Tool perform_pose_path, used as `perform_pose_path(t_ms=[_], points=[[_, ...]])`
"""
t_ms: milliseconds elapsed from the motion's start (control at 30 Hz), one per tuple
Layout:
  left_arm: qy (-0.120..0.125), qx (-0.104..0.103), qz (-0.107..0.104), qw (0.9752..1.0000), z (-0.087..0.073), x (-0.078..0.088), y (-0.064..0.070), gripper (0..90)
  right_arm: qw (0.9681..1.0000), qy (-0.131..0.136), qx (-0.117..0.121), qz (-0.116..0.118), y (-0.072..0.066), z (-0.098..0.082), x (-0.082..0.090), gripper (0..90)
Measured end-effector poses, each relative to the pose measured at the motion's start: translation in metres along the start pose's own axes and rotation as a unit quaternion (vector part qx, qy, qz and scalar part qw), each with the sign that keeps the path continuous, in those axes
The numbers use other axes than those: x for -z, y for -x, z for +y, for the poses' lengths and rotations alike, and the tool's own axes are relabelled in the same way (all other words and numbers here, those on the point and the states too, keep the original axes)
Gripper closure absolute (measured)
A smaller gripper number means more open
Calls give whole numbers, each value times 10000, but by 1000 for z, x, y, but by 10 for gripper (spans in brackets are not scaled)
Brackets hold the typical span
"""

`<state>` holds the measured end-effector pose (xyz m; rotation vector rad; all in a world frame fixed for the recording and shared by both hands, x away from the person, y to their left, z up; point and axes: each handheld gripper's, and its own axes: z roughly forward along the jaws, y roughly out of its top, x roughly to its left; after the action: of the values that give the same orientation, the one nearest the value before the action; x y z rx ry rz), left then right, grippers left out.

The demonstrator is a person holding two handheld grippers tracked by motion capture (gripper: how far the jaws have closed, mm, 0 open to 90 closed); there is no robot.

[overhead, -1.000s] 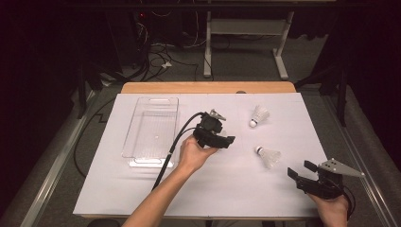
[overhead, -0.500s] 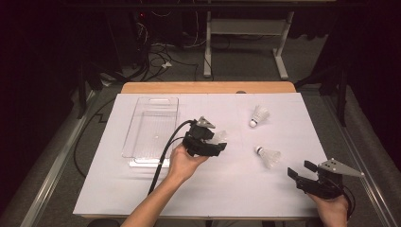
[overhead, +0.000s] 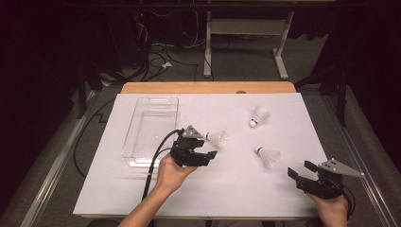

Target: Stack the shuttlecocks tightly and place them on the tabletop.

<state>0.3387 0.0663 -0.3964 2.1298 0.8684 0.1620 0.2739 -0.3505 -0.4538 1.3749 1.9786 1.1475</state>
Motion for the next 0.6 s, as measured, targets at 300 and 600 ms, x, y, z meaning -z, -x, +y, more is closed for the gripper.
perform_pose_path(t_ms=[300,600], points=[[74,33,-9,10000,-23,13,1,389,10000,-5,-13,-15,0,0,0,262],[143,101,79,9998,-43,19,-1,387,10000,-10,-9,-31,0,0,0,262]])
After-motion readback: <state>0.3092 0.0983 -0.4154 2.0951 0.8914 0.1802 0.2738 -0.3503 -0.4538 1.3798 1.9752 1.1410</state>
